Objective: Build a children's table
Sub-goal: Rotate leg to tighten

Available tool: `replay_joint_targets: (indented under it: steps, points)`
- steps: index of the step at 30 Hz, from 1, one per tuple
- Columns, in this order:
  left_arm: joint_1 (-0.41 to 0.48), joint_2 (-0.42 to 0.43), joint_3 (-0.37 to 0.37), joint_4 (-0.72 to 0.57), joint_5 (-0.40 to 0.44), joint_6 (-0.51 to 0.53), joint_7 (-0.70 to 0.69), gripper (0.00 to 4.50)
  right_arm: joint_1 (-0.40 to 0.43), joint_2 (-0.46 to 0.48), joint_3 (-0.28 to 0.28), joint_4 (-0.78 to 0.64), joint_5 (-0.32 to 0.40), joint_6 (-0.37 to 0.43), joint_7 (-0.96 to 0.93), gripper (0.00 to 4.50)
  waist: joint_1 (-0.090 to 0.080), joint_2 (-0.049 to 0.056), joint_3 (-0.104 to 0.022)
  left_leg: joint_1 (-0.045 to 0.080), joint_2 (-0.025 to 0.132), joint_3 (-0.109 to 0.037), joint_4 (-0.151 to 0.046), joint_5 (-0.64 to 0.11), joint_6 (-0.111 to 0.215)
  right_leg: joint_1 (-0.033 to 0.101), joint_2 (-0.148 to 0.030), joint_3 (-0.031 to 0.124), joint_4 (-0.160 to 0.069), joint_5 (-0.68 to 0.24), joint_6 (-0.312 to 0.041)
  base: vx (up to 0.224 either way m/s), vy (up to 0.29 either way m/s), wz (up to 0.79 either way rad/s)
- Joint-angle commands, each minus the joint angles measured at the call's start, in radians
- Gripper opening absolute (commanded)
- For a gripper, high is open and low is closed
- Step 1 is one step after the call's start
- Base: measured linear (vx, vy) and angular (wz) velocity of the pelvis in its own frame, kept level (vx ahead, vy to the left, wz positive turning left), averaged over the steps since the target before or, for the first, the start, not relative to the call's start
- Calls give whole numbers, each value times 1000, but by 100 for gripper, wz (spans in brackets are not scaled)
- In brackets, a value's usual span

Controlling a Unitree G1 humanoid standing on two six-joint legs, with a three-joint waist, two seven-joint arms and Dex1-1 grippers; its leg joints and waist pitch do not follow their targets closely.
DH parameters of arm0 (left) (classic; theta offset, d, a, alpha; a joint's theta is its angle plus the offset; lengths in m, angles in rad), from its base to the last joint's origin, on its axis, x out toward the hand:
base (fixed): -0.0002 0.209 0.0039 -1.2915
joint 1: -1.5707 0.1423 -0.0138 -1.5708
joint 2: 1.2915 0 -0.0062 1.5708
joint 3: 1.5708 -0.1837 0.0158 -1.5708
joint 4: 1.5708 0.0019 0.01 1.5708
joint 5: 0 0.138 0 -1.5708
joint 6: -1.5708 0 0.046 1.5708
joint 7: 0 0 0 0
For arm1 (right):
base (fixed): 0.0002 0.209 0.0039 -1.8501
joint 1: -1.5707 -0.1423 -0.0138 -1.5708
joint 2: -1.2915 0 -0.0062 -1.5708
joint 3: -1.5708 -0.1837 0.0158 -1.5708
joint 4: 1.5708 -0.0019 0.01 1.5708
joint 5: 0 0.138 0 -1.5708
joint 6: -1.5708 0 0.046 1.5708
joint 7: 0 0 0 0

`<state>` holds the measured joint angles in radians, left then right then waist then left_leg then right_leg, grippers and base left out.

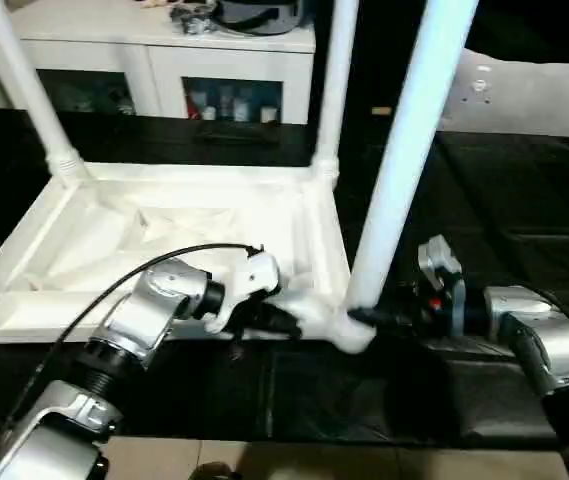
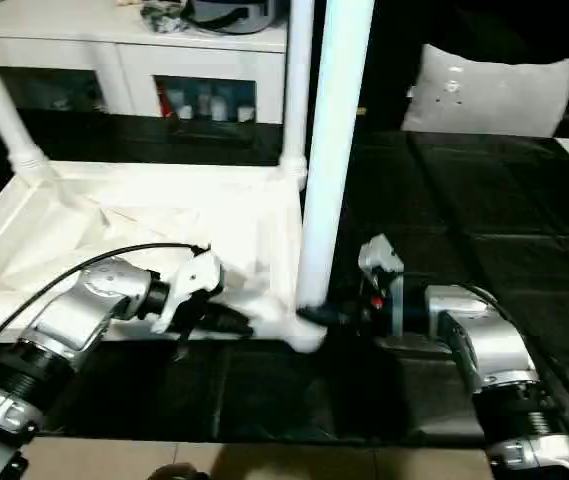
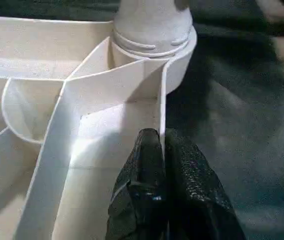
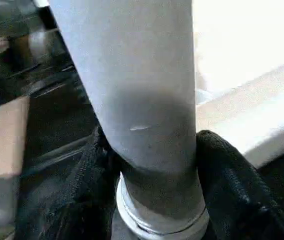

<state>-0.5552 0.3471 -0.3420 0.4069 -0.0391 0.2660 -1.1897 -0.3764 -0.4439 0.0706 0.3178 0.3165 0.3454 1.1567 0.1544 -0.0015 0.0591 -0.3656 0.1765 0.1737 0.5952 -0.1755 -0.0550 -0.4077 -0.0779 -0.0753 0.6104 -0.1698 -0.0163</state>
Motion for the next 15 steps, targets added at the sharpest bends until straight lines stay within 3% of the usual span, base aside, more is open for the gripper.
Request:
replay_joint_targets:
  steps: [1,3,6,10,12,15]
  points:
    - [-2,-65,12,-62,-21,39,78,0,-35,55,-2,42,-33,-8,-142,198,-5,-6,-66,8,51,-24,-76,-280,-2,49,-84,43,-92,-445,-148,0,0,0]
    - [-12,-108,34,-55,-4,83,174,0,-69,99,-22,126,-68,-21,-268,198,-32,-10,-66,3,45,-25,-76,-278,-8,50,-82,39,-97,-471,-129,0,0,0]
    - [-34,-198,89,-43,14,168,348,0,-103,185,-52,145,-111,39,-491,197,-56,-11,-68,2,42,-23,-73,-242,-3,51,-76,41,-95,-408,-151,0,0,0]
    - [-38,-238,86,-53,14,172,398,0,-119,263,-65,112,-97,21,-563,197,-56,-11,-72,1,38,-16,-68,-207,31,52,-77,44,-98,-370,-148,0,0,0]
    - [-32,-228,71,-68,19,158,381,0,-107,274,-60,65,-87,23,-542,251,-49,-9,-77,-1,42,-16,-68,-160,48,55,-72,45,-85,-276,-162,0,0,0]
    - [-24,-212,62,-83,29,144,360,0,-94,268,-55,30,-86,33,-530,268,-48,-6,-78,-4,43,-16,-66,-129,66,57,-69,44,-74,-176,-192,0,0,0]
